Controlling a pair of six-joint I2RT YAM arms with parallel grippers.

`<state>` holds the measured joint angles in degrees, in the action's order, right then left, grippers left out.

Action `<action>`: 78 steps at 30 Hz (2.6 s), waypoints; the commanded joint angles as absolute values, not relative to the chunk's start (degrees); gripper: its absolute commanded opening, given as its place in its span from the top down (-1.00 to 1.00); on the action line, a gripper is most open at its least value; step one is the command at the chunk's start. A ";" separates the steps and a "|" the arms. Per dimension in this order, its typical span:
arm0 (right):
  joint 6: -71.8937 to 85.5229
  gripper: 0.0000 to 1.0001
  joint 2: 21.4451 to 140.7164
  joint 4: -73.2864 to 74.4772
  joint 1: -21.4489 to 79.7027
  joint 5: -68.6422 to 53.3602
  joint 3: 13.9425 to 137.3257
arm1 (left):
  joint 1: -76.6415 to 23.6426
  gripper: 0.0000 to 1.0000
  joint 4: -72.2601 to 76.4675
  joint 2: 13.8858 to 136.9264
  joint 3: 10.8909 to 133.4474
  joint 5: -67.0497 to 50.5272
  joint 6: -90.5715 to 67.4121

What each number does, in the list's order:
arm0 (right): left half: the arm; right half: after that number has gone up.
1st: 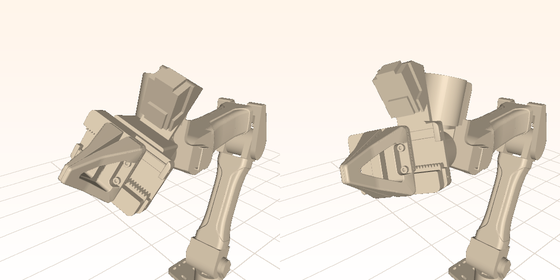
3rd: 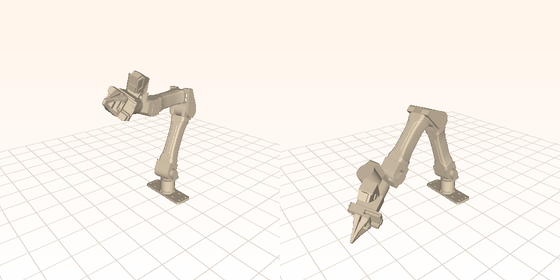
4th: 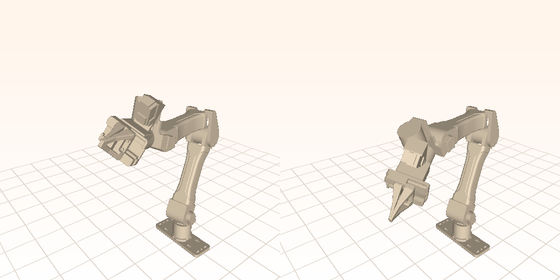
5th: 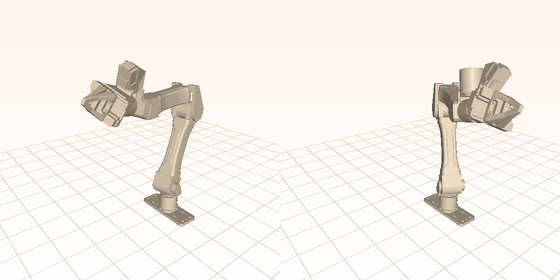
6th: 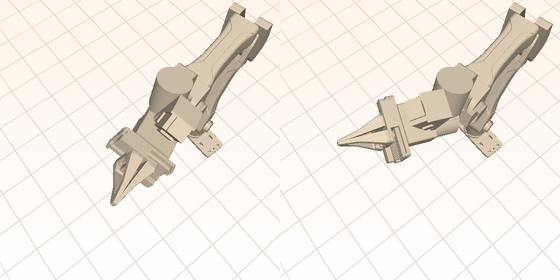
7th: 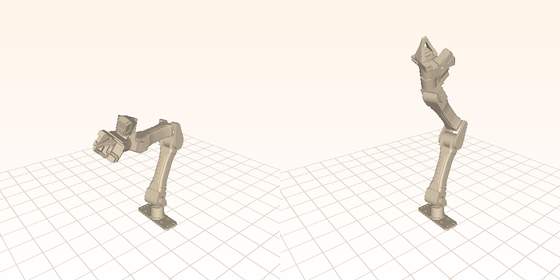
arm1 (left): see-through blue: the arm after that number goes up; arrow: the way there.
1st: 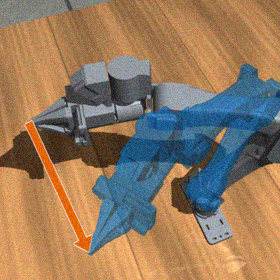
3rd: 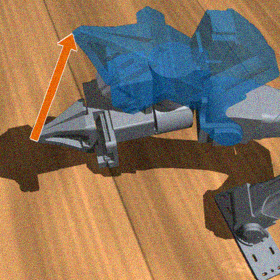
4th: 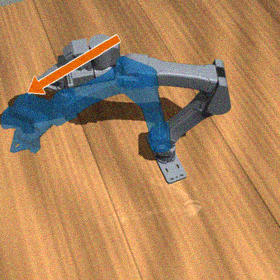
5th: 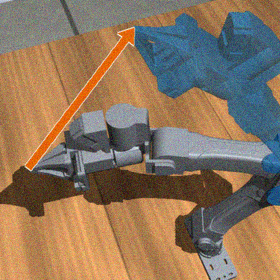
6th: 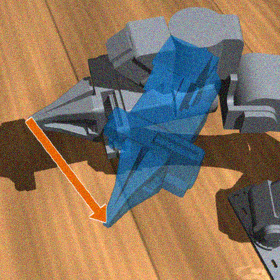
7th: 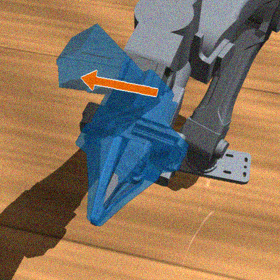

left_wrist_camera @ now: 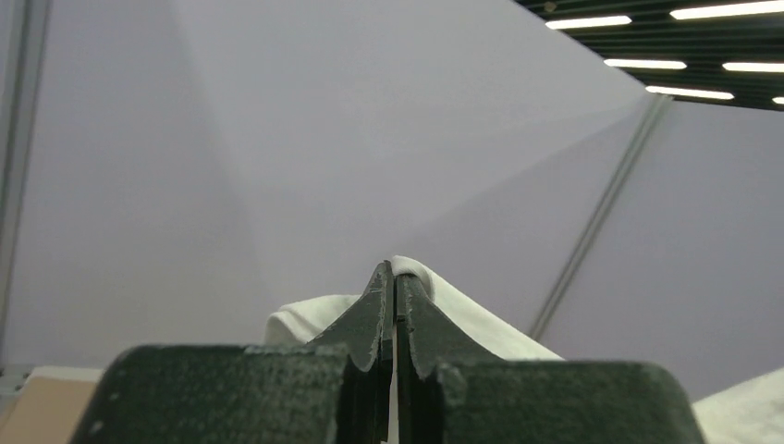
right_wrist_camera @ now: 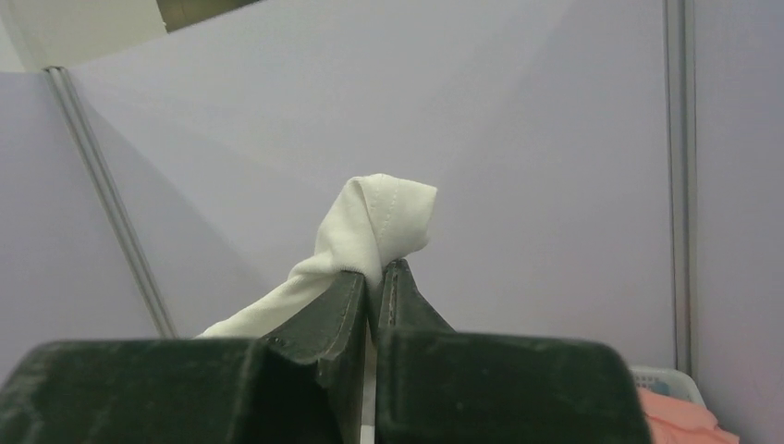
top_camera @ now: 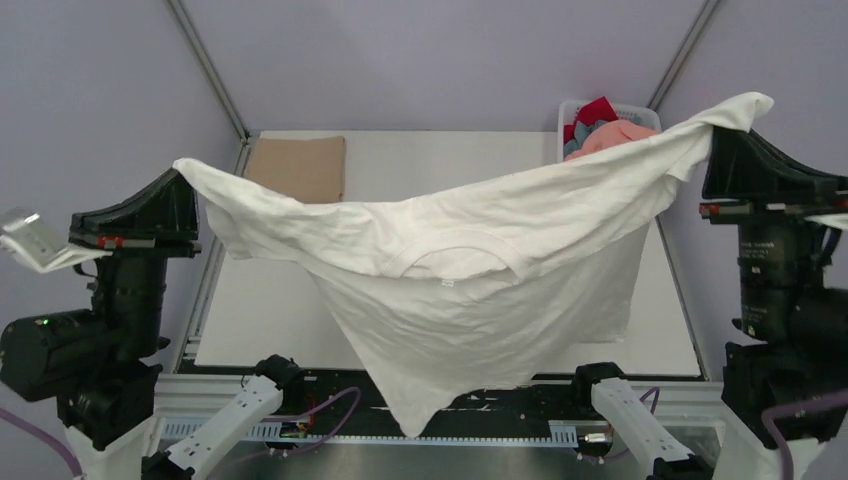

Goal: Fold and stack the t-shirts
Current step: Flatten out the tshirt

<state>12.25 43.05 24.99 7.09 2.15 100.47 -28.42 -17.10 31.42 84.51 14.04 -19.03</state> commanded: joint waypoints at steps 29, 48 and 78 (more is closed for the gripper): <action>9.21 1.00 64.38 18.97 5.38 9.40 78.99 | -6.42 1.00 -11.20 54.92 77.59 11.73 -18.55; 18.13 0.11 87.64 52.64 -1.23 28.89 74.77 | -6.49 -0.14 -39.21 33.25 27.97 2.56 -47.98; 33.29 -1.00 85.01 19.76 14.62 -0.07 49.84 | -23.12 -1.00 -5.49 106.70 67.48 -30.46 -37.35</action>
<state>30.68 78.63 25.93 14.57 -2.20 43.62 -20.32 -6.81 106.08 67.83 -26.59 -39.72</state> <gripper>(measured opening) 0.998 1.000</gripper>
